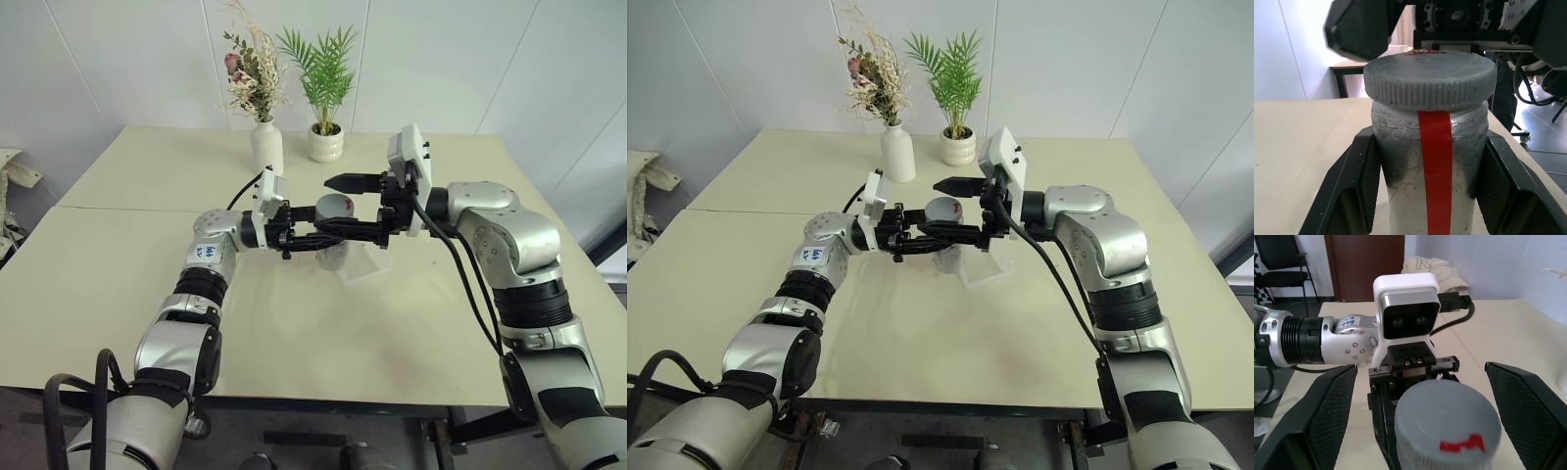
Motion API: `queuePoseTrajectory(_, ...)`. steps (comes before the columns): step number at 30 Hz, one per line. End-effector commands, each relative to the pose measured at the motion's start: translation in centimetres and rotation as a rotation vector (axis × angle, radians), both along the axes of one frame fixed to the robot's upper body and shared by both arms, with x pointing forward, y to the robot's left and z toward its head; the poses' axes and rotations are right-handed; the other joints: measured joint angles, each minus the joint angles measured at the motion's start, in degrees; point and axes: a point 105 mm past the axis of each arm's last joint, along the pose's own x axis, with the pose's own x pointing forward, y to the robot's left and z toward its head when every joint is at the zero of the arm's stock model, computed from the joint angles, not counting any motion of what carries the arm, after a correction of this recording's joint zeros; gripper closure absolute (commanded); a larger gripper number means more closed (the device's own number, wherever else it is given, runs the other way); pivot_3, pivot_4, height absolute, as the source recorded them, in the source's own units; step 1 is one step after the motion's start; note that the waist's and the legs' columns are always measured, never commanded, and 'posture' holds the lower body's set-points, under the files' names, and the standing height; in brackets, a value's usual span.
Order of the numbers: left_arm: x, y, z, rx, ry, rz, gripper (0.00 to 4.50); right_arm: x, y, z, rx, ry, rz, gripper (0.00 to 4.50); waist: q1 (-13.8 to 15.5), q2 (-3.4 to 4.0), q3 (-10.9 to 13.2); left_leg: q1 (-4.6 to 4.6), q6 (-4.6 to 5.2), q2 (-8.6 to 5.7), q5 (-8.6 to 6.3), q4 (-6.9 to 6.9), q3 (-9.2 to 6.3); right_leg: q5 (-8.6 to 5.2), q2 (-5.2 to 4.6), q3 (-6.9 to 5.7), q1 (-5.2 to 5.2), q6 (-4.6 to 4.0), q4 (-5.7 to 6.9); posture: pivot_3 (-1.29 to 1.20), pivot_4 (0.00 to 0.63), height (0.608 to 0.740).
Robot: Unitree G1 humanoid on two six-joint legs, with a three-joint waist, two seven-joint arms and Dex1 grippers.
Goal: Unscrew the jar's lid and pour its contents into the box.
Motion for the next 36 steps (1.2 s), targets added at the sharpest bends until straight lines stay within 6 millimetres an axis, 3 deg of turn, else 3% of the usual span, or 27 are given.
queuePoseTrajectory(1,-0.5,-0.6,1.9,-0.006,-0.078,-0.035,2.25,-0.3,0.7,1.3,0.006,-0.045,0.045,0.1,-0.06,0.0,0.0,0.0,0.0,0.0,0.0,0.0,0.01,0.0,0.0,0.01,0.0,0.0,0.0,0.0,0.15,0.74)
queuePoseTrajectory(18,-0.8,-0.5,1.8,-0.002,-0.084,-0.043,2.25,1.8,0.5,1.2,-0.021,-0.061,0.006,0.1,-0.11,0.01,0.0,0.0,0.0,0.0,0.0,-0.01,0.0,0.0,0.0,0.0,-0.02,0.0,0.02,0.0,0.15,0.74)
queuePoseTrajectory(36,0.0,0.8,1.7,-0.004,-0.068,0.026,2.25,1.9,-3.9,1.2,-0.043,-0.074,-0.123,0.1,-0.09,0.01,0.0,0.0,0.0,0.0,0.0,-0.02,0.01,0.0,-0.01,0.01,-0.02,0.0,-0.01,0.0,0.15,0.74)
